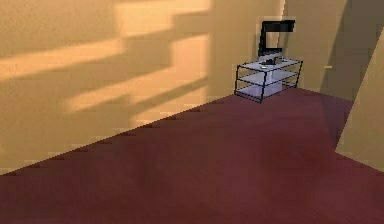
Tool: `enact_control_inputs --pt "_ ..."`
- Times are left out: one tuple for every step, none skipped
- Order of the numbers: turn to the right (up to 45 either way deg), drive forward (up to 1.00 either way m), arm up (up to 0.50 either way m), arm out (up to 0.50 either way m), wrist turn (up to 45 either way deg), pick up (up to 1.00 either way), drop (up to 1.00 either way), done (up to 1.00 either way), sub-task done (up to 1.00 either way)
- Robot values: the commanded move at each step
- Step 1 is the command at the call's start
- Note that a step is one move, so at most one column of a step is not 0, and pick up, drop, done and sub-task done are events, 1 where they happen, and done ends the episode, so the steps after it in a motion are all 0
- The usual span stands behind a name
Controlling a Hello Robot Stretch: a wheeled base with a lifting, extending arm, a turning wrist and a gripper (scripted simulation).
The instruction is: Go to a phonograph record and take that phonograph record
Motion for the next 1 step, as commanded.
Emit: enact_control_inputs --pt "0.0 0.00 0.50 0.00 0.0 0.00 0.00 0.00 0.00"
